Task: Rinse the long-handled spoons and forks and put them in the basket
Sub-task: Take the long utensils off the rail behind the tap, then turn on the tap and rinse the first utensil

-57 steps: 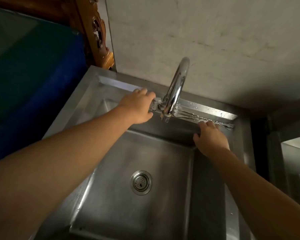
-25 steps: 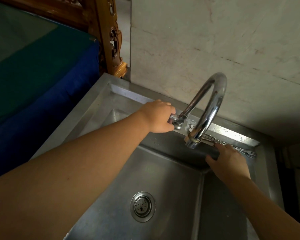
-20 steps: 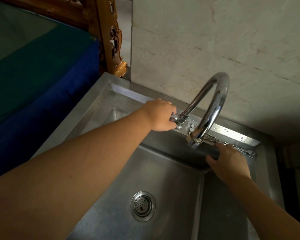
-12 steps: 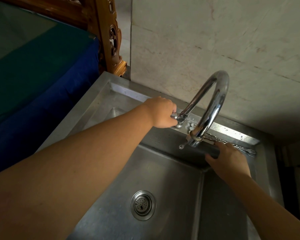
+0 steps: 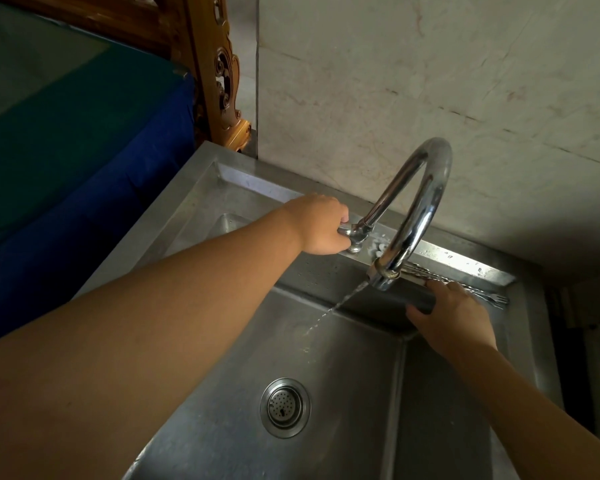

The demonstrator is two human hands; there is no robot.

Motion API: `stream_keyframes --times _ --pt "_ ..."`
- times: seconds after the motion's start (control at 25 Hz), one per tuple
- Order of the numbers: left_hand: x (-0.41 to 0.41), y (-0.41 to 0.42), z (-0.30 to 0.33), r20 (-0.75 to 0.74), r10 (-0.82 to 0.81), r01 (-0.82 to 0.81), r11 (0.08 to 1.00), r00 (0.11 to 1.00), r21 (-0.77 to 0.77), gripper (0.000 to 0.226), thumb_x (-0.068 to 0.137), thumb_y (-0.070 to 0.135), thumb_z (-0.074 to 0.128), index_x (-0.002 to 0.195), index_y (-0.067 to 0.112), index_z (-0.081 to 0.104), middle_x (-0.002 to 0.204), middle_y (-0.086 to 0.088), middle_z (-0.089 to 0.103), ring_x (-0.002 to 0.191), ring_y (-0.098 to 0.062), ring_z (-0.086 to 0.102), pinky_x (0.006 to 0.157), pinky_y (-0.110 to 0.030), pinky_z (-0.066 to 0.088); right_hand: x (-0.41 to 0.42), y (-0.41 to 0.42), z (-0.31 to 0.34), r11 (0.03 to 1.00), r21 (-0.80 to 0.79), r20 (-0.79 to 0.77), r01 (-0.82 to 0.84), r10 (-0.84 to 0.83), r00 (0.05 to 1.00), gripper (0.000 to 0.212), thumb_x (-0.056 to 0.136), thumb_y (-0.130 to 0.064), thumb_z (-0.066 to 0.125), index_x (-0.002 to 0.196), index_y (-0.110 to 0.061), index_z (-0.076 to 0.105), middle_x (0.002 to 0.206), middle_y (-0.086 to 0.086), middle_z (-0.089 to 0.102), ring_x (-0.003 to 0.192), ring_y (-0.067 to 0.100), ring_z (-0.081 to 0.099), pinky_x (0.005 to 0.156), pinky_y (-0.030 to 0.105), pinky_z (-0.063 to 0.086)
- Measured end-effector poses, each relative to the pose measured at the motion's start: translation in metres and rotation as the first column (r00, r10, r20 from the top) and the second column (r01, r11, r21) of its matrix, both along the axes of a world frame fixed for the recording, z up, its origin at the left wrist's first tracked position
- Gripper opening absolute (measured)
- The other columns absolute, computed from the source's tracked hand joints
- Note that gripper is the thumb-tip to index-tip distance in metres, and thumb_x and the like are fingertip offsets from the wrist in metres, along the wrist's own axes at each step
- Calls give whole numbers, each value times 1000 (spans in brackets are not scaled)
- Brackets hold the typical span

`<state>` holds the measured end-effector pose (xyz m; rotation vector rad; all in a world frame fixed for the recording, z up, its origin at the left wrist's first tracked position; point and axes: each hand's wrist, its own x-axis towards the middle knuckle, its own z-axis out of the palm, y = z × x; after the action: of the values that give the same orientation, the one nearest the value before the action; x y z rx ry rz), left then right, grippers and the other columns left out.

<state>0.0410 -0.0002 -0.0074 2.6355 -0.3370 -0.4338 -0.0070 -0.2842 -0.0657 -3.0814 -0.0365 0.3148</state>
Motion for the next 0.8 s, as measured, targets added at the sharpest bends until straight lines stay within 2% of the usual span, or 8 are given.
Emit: stream_keyframes --times 0.08,0.16,0.28,0.36,0.44,0.56,0.64,0.8 --pt "-5 2 -3 -13 5 -5 999 1000 -38 22 93 28 66 107 11 68 105 -9 66 94 -29 63 92 -51 56 -1 -1 2 1000 6 -10 -6 7 1000 64 90 -52 64 143 -19 52 133 11 62 116 32 62 91 43 54" --pt "-11 4 -8 -30 33 -35 997 999 -67 44 93 34 68 130 11 61 127 -13 64 114 -31 63 101 -51 54 -1 -3 4 1000 10 -16 -14 15 1000 61 92 -51 61 143 -19 53 134 11 63 118 33 62 94 43 52" --pt "-23 11 -24 -19 110 -107 987 994 118 81 93 46 67 161 19 31 163 -10 40 147 -34 42 113 -55 44 5 -10 8 998 65 0 -25 25 1000 45 95 -42 59 135 -20 60 127 12 69 111 33 67 89 40 52" --pt "-29 17 -36 -8 125 -117 948 992 297 80 93 52 64 160 23 32 163 -7 37 146 -34 37 110 -57 43 12 -14 11 993 110 30 -34 31 999 33 97 -32 58 127 -19 61 119 14 72 103 36 69 84 41 55" --pt "-33 23 -45 -36 114 -93 923 993 372 74 92 52 64 156 24 38 159 -3 39 142 -32 37 106 -54 46 22 -17 12 991 126 71 -44 35 997 30 98 -25 60 127 -17 62 120 17 68 102 40 68 84 45 56" --pt "-36 28 -50 -49 86 -62 929 995 364 75 92 49 65 157 24 38 158 -2 40 142 -30 36 105 -51 47 38 -23 7 996 32 77 -78 75 994 29 99 -20 59 125 -14 68 120 18 64 102 43 67 83 45 55" --pt "-35 27 -50 -60 106 -80 939 993 335 76 91 48 67 158 25 38 159 -1 40 142 -30 35 105 -50 48 44 -27 3 993 -46 63 -111 114 992 22 99 -19 57 112 -13 74 110 16 66 95 41 68 76 42 54" --pt "-34 25 -49 -102 131 -95 949 986 299 79 91 47 68 159 22 38 162 -1 37 145 -30 31 109 -50 48 52 -28 -4 989 -52 97 -137 142 985 19 97 -17 59 103 -10 75 105 15 68 91 38 67 71 38 50"
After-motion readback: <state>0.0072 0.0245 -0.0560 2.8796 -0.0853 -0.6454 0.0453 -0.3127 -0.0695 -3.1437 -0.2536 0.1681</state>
